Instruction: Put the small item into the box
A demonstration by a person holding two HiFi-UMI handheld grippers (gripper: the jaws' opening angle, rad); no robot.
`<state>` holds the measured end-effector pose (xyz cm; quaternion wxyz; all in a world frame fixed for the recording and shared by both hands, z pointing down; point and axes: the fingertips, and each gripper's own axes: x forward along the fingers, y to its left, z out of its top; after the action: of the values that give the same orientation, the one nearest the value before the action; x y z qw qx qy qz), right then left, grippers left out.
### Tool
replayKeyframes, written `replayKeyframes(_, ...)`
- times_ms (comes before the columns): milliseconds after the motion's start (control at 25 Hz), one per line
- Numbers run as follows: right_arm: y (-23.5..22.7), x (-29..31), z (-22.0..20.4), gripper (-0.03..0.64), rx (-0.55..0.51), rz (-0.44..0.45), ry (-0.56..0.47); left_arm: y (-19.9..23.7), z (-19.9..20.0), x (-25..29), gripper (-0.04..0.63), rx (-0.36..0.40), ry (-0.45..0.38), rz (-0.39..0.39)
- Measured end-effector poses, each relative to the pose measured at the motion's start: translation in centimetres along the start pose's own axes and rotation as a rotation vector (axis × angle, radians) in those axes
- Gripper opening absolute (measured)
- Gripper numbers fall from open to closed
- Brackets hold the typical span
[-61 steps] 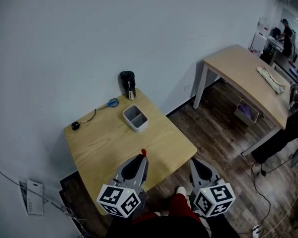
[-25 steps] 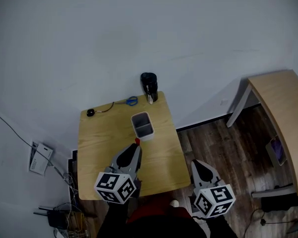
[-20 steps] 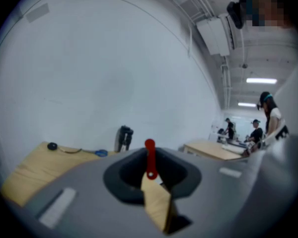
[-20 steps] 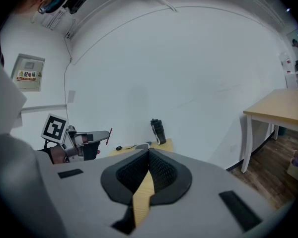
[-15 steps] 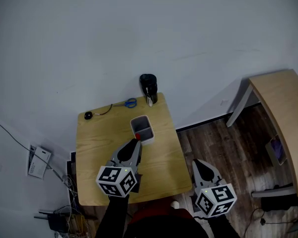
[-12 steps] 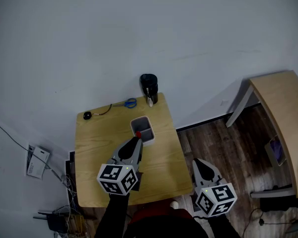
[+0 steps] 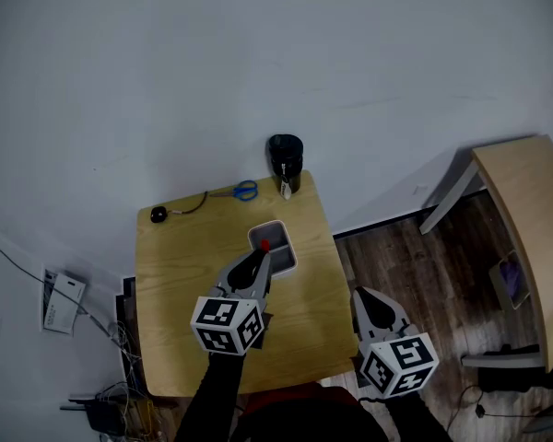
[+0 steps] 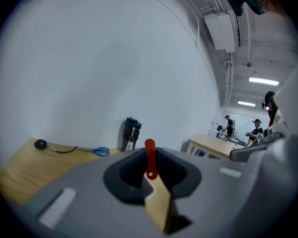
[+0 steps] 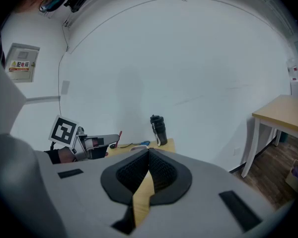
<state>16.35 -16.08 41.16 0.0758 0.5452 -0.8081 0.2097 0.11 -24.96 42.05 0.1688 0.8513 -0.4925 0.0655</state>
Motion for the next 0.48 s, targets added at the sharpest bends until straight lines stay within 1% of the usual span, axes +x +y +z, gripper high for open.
replayKeyframes(480, 0.3, 3.9, -1.2, 0.008, 0.011, -0.022, 0.070, 2.1, -3.3, 3.4, 0.054, -0.011, 0.088, -0.035)
